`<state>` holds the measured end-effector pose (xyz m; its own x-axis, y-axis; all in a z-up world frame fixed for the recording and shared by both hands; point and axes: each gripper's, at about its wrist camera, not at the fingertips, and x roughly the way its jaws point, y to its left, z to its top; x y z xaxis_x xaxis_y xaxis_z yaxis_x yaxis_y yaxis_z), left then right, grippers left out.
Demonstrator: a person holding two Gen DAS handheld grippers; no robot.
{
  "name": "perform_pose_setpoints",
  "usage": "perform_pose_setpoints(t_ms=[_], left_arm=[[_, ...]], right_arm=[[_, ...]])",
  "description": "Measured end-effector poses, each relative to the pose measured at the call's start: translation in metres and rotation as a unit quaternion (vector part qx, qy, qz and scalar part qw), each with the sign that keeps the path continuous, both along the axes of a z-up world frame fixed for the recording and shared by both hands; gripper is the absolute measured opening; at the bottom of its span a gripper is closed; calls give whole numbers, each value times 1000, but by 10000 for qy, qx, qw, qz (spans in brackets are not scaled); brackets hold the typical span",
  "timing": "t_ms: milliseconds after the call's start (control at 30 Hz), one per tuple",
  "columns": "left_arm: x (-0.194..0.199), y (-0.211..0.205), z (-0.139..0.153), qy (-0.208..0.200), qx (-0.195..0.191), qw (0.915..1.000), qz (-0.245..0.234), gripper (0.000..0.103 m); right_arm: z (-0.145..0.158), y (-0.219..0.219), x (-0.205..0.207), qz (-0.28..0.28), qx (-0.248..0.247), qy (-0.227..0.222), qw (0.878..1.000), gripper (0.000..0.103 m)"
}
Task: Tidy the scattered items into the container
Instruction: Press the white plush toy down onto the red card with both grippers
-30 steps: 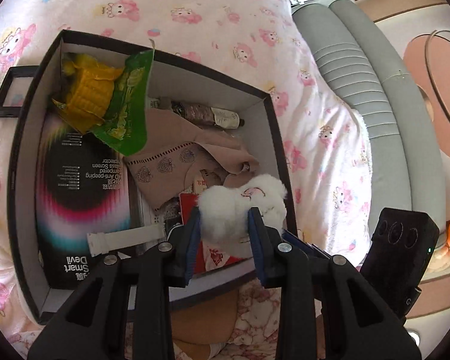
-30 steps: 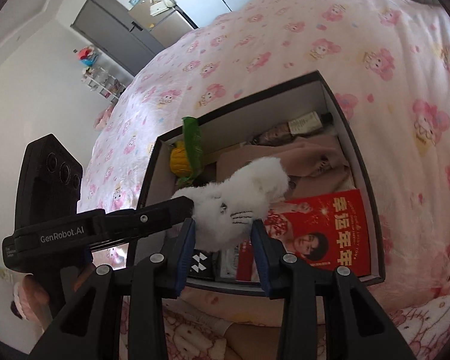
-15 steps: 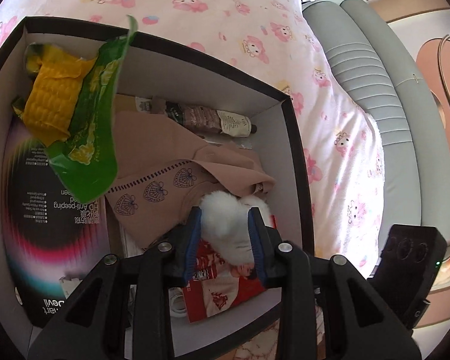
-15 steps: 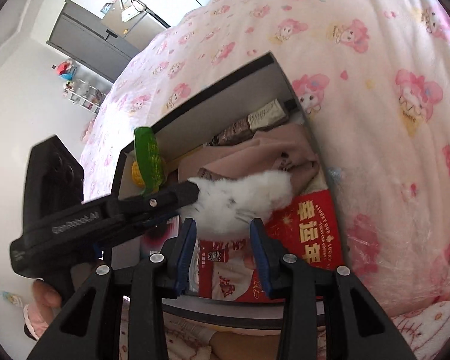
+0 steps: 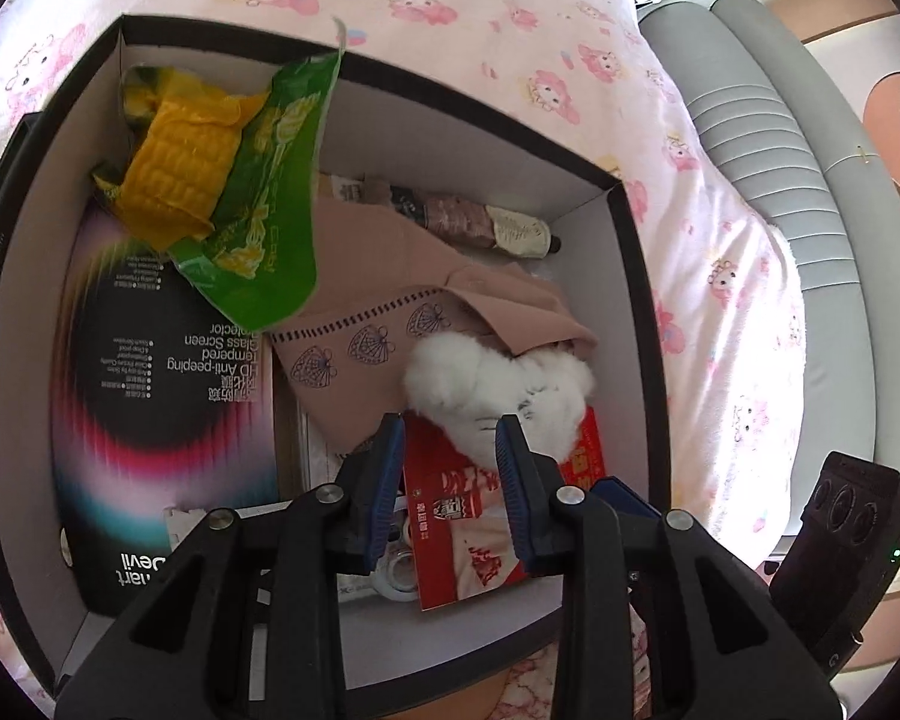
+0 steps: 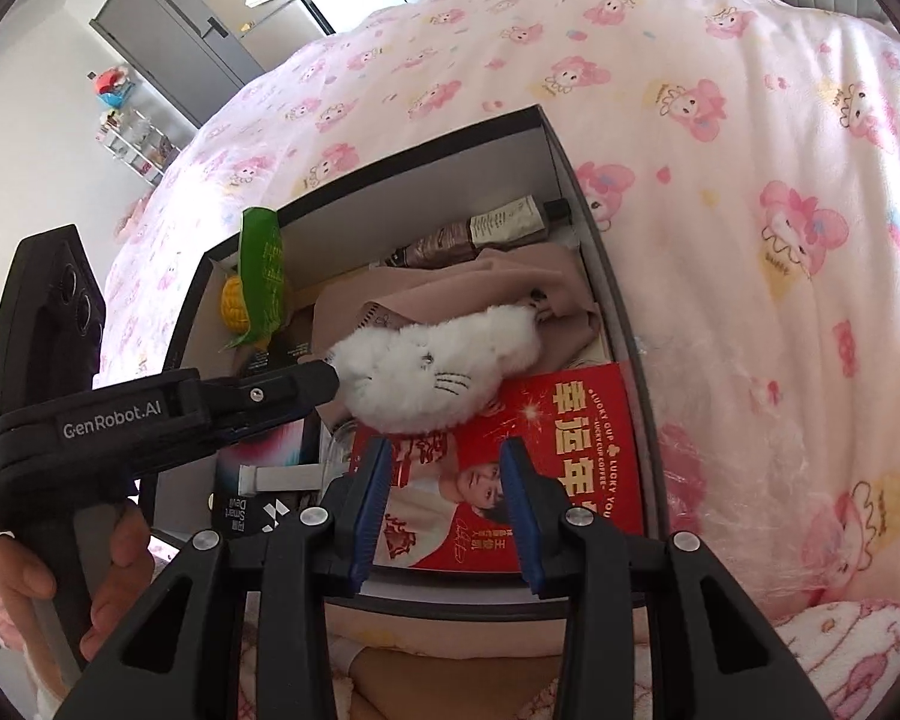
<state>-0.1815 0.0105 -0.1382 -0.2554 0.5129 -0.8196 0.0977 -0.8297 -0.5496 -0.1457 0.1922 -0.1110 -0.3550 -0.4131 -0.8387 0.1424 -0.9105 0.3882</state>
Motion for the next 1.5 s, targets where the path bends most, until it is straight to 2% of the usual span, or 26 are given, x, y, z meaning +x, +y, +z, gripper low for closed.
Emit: perform_pose_setpoints(t_ms=[167, 300, 400, 500, 633, 833, 1000, 1100, 1167, 1267, 1367, 1500], left_arm=[[-9, 10, -9, -61, -43, 9999, -153, 30], [-8, 18, -3, 126, 207, 9989, -398, 30], [-3, 11, 6, 308, -9, 9992, -249, 33], [-2, 3, -1, 115, -184, 9997, -128, 33], [1, -3, -6, -64, 122, 9999, -101, 34], [-5, -3, 0, 113, -192, 9997, 34, 34], [-12, 14, 0, 196, -12, 9991, -388, 35], [-4, 5, 11, 428, 97, 9985, -318, 37], [0, -6, 16, 492, -47, 9986, -163, 37], [3, -15, 9, 317, -398, 9986, -117, 37], [2, -15, 0, 86, -373, 9990, -210, 37], [-6, -16, -6, 31, -518, 9984, -216, 37]], right_arm=[[4, -2, -3, -30, -8, 70, 10000, 33], [10, 0, 0, -95, 42, 152, 9998, 33], [13, 3, 3, -101, 26, 161, 9998, 33], [11, 5, 5, -110, -34, 107, 9999, 33], [11, 6, 4, -127, -29, 105, 9999, 33], [18, 11, 4, -155, -124, 235, 9995, 33], [21, 18, 1, -251, -226, 239, 9991, 33], [24, 21, 4, -230, -207, 291, 9991, 33], [24, 20, 4, -230, -168, 293, 9992, 33], [22, 13, 2, -132, -129, 287, 9994, 33], [21, 6, 3, -48, -158, 303, 9994, 33], [20, 5, 4, -69, -161, 284, 9994, 33]])
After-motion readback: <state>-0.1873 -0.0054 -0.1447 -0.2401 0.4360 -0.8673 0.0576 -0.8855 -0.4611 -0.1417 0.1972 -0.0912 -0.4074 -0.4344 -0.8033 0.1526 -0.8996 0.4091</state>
